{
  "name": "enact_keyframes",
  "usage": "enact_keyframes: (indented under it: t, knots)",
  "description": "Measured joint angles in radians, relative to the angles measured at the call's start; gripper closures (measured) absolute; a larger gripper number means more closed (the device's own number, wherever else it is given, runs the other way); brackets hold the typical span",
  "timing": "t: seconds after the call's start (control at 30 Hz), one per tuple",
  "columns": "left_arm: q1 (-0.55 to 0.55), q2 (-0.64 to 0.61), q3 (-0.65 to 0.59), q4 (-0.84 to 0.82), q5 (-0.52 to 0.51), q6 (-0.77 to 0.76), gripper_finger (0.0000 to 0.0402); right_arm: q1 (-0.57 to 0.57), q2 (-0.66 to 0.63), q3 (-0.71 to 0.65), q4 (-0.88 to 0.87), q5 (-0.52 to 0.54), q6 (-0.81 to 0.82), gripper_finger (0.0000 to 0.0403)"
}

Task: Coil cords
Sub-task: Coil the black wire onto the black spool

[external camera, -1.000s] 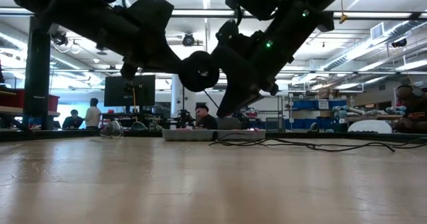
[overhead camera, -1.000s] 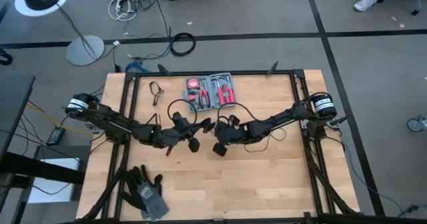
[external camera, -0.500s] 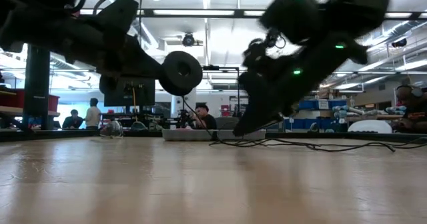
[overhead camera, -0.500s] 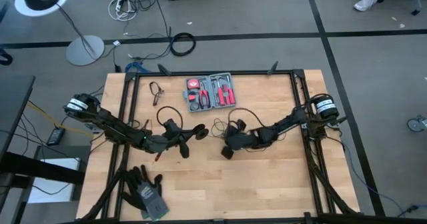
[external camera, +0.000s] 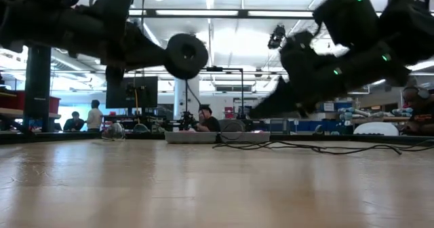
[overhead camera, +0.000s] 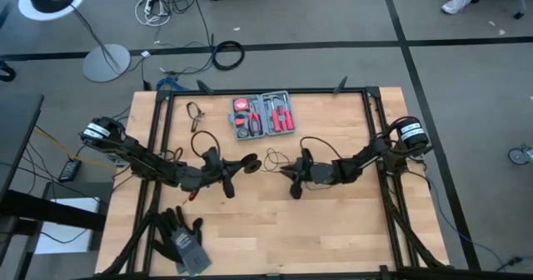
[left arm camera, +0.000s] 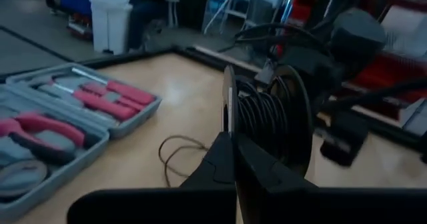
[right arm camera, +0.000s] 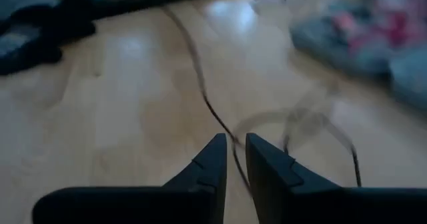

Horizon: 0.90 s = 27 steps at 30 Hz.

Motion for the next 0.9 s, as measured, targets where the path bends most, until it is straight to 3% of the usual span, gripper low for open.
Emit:
enact_keyframes:
  t: [0.13, 0.33, 0.47, 0.9]
  knots:
    - [0.000, 0.000, 0.000, 0.063, -0.001, 0.042, 0.0401, -0.010, 0.000, 0.096, -0.050, -0.001, -0.213, 0.0336]
    - [0.000, 0.000, 0.000, 0.113, 0.003, 0.048, 0.0401, -0.057, 0.001, 0.213, -0.338, -0.054, -0.245, 0.0308]
    - [0.000, 0.000, 0.000, 0.146, 0.024, 0.051, 0.0401, -0.080, 0.001, 0.228, -0.342, -0.148, -0.250, 0.0292]
    - [0.000, 0.000, 0.044, 0.235, 0.066, 0.134, 0.0401, -0.095, 0.002, 0.227, -0.383, -0.193, -0.337, 0.0285]
